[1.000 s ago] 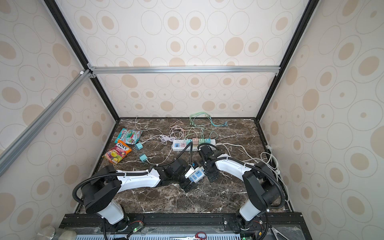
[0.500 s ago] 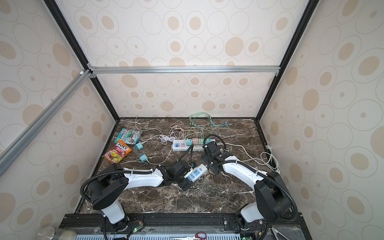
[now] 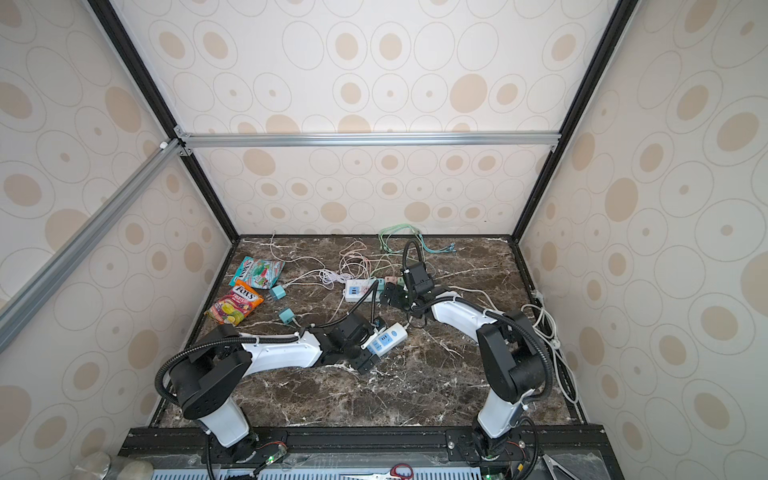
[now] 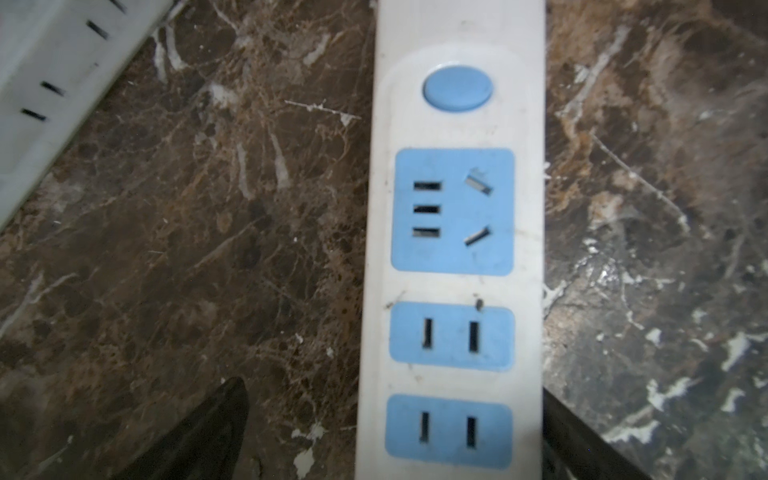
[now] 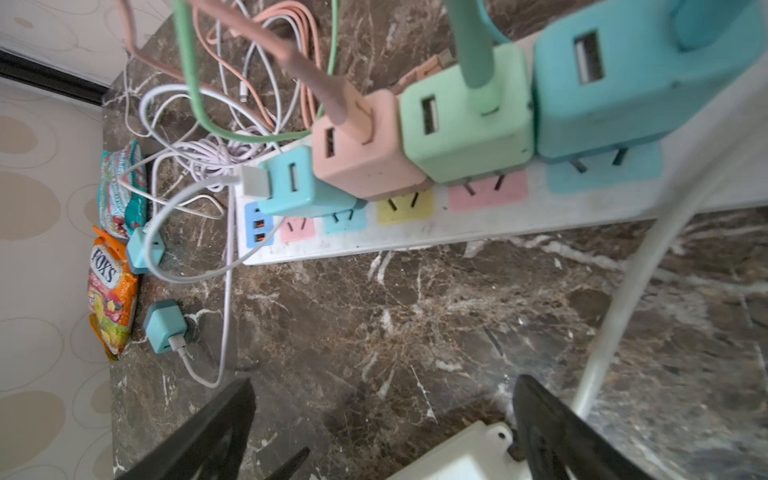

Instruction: Insert the plug

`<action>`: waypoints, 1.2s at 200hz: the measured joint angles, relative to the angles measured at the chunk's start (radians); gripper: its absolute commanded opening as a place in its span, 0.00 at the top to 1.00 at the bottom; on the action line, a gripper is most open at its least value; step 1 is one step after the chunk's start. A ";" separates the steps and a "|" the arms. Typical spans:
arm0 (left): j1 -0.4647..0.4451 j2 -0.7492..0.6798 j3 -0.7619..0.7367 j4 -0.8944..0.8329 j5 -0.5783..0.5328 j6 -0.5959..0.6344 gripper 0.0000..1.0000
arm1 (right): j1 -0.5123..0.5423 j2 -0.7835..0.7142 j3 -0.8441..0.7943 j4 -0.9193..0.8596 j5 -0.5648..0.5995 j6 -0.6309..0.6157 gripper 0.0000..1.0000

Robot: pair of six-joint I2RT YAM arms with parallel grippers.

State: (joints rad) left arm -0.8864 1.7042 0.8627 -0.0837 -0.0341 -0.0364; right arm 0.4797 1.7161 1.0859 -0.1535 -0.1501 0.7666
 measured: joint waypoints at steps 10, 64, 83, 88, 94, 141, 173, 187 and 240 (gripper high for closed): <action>0.002 0.000 0.000 0.000 -0.002 0.000 0.02 | -0.008 0.016 -0.003 0.005 -0.006 0.003 0.02; 0.024 -0.005 -0.002 -0.004 -0.013 -0.002 0.02 | -0.043 0.066 -0.069 0.031 -0.064 0.032 0.03; 0.037 -0.006 -0.003 -0.008 -0.023 -0.005 0.02 | -0.042 0.044 -0.098 0.044 -0.062 0.049 0.02; 0.040 -0.006 -0.003 -0.008 -0.025 -0.005 0.02 | -0.042 0.033 -0.114 0.048 -0.061 0.058 0.02; 0.046 -0.006 -0.003 -0.008 -0.028 -0.006 0.02 | -0.042 0.018 -0.132 0.051 -0.060 0.068 0.02; 0.086 0.003 0.009 -0.008 -0.048 -0.014 0.02 | -0.042 -0.147 -0.302 0.055 -0.047 0.205 0.02; 0.093 0.001 0.014 -0.013 -0.042 -0.014 0.02 | -0.042 -0.216 -0.296 0.034 0.006 0.193 0.02; 0.100 -0.024 0.009 -0.019 -0.034 -0.016 0.02 | -0.042 -0.234 -0.262 0.031 0.028 0.151 0.01; 0.198 -0.254 -0.034 -0.007 -0.066 -0.109 0.02 | -0.042 -0.290 -0.199 0.104 0.102 0.025 0.00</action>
State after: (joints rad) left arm -0.6884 1.4506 0.8291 -0.0906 -0.1001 -0.1455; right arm 0.4374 1.4258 0.8867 -0.0498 -0.0479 0.7914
